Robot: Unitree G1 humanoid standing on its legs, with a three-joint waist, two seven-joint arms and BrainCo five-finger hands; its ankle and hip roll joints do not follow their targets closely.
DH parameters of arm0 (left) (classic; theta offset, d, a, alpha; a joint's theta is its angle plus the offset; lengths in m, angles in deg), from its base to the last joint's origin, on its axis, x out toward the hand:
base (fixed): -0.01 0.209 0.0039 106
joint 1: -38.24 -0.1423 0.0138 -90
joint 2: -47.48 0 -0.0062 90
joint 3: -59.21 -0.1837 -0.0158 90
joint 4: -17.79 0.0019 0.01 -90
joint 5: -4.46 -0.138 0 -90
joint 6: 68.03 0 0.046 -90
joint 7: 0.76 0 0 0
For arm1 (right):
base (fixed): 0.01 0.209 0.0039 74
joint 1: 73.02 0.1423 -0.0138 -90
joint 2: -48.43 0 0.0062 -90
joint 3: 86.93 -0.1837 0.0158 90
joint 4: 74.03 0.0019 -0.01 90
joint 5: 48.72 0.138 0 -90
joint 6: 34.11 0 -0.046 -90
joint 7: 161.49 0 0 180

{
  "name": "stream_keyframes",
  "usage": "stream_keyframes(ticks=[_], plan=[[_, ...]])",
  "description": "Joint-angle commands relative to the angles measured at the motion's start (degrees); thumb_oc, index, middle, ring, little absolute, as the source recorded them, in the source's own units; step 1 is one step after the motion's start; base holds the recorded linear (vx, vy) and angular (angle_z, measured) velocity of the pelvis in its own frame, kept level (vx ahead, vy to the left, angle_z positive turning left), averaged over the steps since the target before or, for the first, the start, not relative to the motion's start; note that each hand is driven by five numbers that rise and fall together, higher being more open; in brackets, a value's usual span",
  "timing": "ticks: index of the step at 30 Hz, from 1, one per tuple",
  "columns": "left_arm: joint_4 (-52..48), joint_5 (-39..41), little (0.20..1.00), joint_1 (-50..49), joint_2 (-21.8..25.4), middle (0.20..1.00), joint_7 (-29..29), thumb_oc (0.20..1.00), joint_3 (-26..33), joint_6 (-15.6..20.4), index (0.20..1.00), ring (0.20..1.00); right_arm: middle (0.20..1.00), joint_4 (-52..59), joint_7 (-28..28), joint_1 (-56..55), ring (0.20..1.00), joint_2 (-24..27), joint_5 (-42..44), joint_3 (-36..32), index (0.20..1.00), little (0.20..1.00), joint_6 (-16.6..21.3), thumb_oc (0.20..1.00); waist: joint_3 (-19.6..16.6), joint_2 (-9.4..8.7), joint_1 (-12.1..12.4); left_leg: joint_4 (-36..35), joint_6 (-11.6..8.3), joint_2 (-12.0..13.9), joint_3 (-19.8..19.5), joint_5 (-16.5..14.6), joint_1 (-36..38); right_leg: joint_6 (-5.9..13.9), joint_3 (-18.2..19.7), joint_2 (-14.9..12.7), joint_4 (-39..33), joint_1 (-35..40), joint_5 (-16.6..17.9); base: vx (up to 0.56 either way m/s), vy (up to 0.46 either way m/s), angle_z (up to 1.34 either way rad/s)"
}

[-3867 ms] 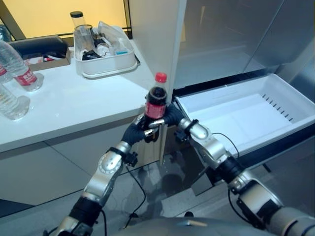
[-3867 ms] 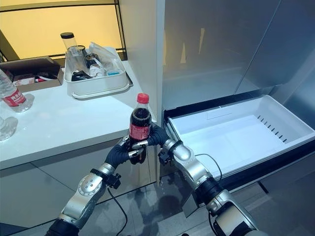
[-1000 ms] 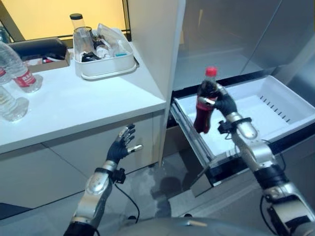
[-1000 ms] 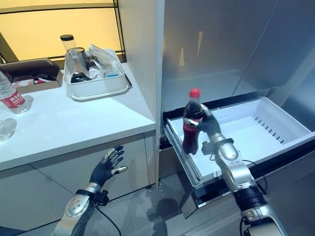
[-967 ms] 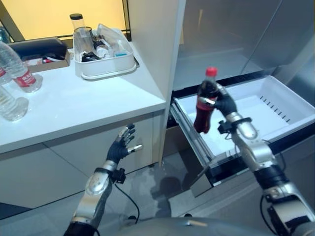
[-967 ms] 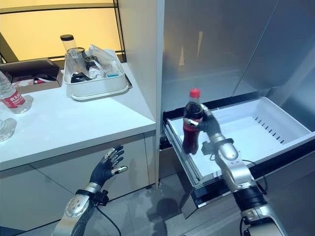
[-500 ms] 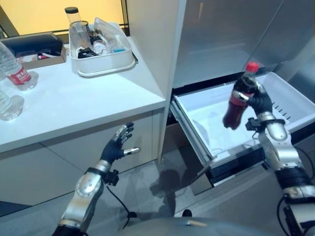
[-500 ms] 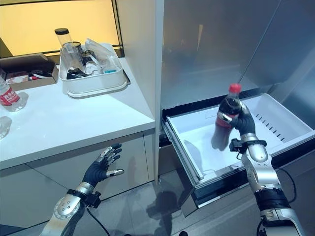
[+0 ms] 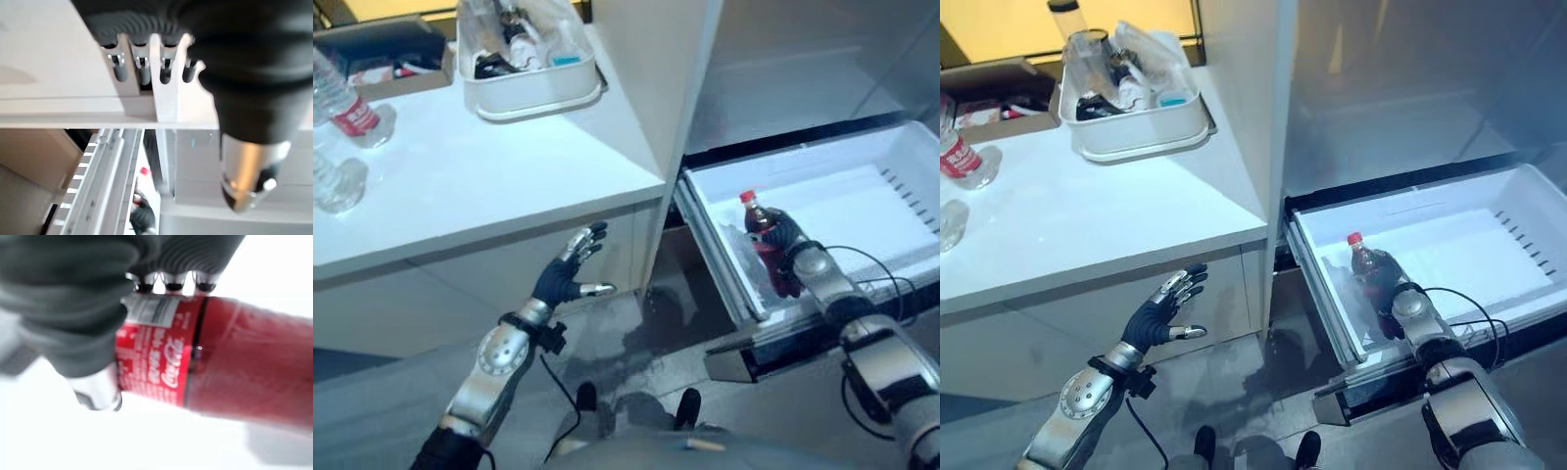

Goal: Take the drinks into the refrigerator

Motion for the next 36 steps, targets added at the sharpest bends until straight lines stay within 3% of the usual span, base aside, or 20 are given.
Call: stream_keyframes(ticks=[1, 3, 8, 12, 13, 14, 18, 20, 21, 23, 29, 31, 36], plan=[[-4.1, -5.8, 1.000, 4.5, 1.3, 1.000, 2.4, 1.000, -1.5, 3.9, 1.000, 1.000, 0.200, -2.5, 2.9, 9.2, 0.200, -0.9, -9.0, 3.5, 0.200, 0.200, 0.5, 0.200, 2.7, -1.71, 0.0, -0.1, 2.58, -3.2, -2.5, -0.9, -3.0, 3.32, -2.7, -1.6, 0.6, 3.1, -2.4, -0.04, 0.030, 0.18], [-4.4, -7.0, 1.000, 5.0, 1.6, 1.000, 2.8, 1.000, -1.8, 4.0, 1.000, 1.000, 0.200, -3.6, 3.3, 9.1, 0.200, -1.3, -10.6, 4.0, 0.200, 0.200, 0.3, 0.200, 3.1, -1.54, 0.2, -0.1, 2.59, -3.4, -2.7, -0.8, -3.4, 3.35, -3.1, -1.7, 0.6, 2.8, -2.3, -0.04, 0.023, 0.18], [-3.6, -7.9, 1.000, 6.0, 0.3, 1.000, 3.5, 1.000, -2.7, 3.2, 1.000, 1.000, 0.200, -7.5, 3.0, 8.5, 0.200, -4.9, -27.6, 11.4, 0.200, 0.200, -1.9, 0.200, 5.9, -0.38, 2.5, -0.1, 2.47, -4.3, -5.5, 0.5, -6.9, 3.47, -5.7, -2.8, 0.9, 1.6, -2.1, -0.05, 0.020, 0.24], [-1.9, -7.2, 1.000, 6.1, -0.9, 1.000, 3.2, 1.000, -3.0, 3.2, 1.000, 1.000, 0.203, -6.4, 2.6, 8.0, 0.203, -6.5, -32.3, 13.3, 0.203, 0.203, -2.3, 0.203, 6.6, 0.07, 2.8, -0.1, 2.39, -4.8, -6.9, 0.9, -7.8, 3.56, -7.2, -3.2, 0.9, 1.5, -2.1, -0.02, 0.009, 0.18], [-1.6, -6.9, 1.000, 6.3, -1.1, 1.000, 3.1, 1.000, -3.1, 3.1, 1.000, 1.000, 0.369, -5.8, 2.3, 7.8, 0.369, -7.0, -33.9, 14.2, 0.369, 0.369, -2.3, 0.369, 6.8, 0.20, 3.0, -0.1, 2.31, -4.8, -7.1, 1.0, -8.0, 3.60, -7.4, -3.3, 0.9, 1.4, -2.1, -0.05, 0.010, 0.14], [-1.2, -6.5, 1.000, 7.1, -1.6, 1.000, 2.9, 1.000, -3.5, 2.9, 1.000, 1.000, 1.000, -5.3, 2.0, 7.8, 1.000, -8.5, -34.6, 14.6, 1.000, 1.000, -2.7, 1.000, 7.0, 0.55, 3.3, -0.1, 2.15, -5.2, -7.9, 1.4, -8.7, 3.63, -8.0, -3.6, 0.9, 1.3, -2.0, -0.04, 0.013, 0.07], [-0.7, -6.8, 1.000, 9.0, -2.1, 1.000, 3.2, 1.000, -4.0, 2.6, 1.000, 1.000, 1.000, -3.2, 2.2, 8.0, 1.000, -10.5, -32.7, 13.8, 1.000, 1.000, -2.8, 1.000, 7.2, 1.05, 3.1, -0.1, 2.02, -5.6, -9.0, 1.6, -9.2, 3.72, -9.2, -4.1, 0.8, 1.5, -2.0, -0.03, 0.011, 0.22], [-0.8, -8.9, 1.000, 10.4, -1.9, 1.000, 3.9, 1.000, -3.4, 2.5, 1.000, 1.000, 1.000, 5.4, 3.2, 6.5, 1.000, -9.7, -24.4, 9.8, 1.000, 1.000, -1.6, 1.000, 7.2, 1.29, 2.0, -0.1, 2.08, -5.7, -9.2, 1.1, -9.1, 3.95, -9.4, -4.4, 1.0, 1.5, -2.0, -0.03, 0.046, 0.20], [-0.8, -8.9, 1.000, 10.5, -1.9, 1.000, 3.9, 1.000, -3.5, 2.5, 1.000, 1.000, 1.000, 5.6, 3.1, 6.4, 1.000, -9.5, -24.4, 9.7, 1.000, 1.000, -1.7, 1.000, 7.2, 1.30, 2.0, -0.1, 2.19, -5.9, -9.2, 1.5, -9.3, 3.96, -9.5, -4.6, 0.9, 1.4, -1.6, -0.04, 0.045, 0.08], [-1.4, -10.5, 1.000, 11.1, -1.6, 1.000, 3.9, 1.000, -2.8, 2.6, 1.000, 1.000, 1.000, 11.3, 4.1, 2.5, 1.000, -9.4, -13.3, 3.8, 1.000, 1.000, -0.8, 1.000, 7.2, 1.22, 0.9, -0.1, 2.35, -5.8, -9.0, 1.0, -8.8, 4.01, -9.1, -4.6, 1.1, 1.6, -1.8, -0.01, 0.022, 0.01], [-0.5, -9.3, 1.000, 11.1, -1.5, 1.000, 3.8, 1.000, -2.4, 3.5, 1.000, 1.000, 1.000, 25.2, 9.2, -7.9, 1.000, -5.9, 6.3, -12.4, 1.000, 1.000, 4.1, 1.000, 6.3, 0.67, -2.2, -0.1, 3.19, -6.1, -8.3, 0.0, -7.6, 4.09, -8.5, -5.5, 2.3, 1.8, -2.2, 0.00, 0.033, -0.01], [2.2, -7.4, 1.000, 10.6, -1.7, 1.000, 3.4, 1.000, -2.1, 3.6, 1.000, 1.000, 1.000, 32.8, 10.7, -14.2, 1.000, -4.4, 11.2, -19.5, 1.000, 1.000, 6.8, 1.000, 5.6, 0.13, -4.0, -0.1, 3.44, -6.1, -7.3, -0.5, -6.6, 4.00, -7.5, -5.4, 2.8, 1.9, -2.5, 0.03, 0.043, 0.02], [4.7, -8.1, 1.000, 10.3, -1.1, 1.000, 2.4, 1.000, -1.5, 3.8, 1.000, 1.000, 1.000, 40.3, 10.4, -23.3, 1.000, -4.5, 16.1, -28.6, 1.000, 1.000, 9.9, 1.000, 4.1, -0.47, -6.1, -0.1, 3.65, -5.8, -6.0, -1.0, -5.4, 3.97, -6.3, -5.2, 2.9, 2.1, -2.7, 0.05, 0.002, -0.11]])
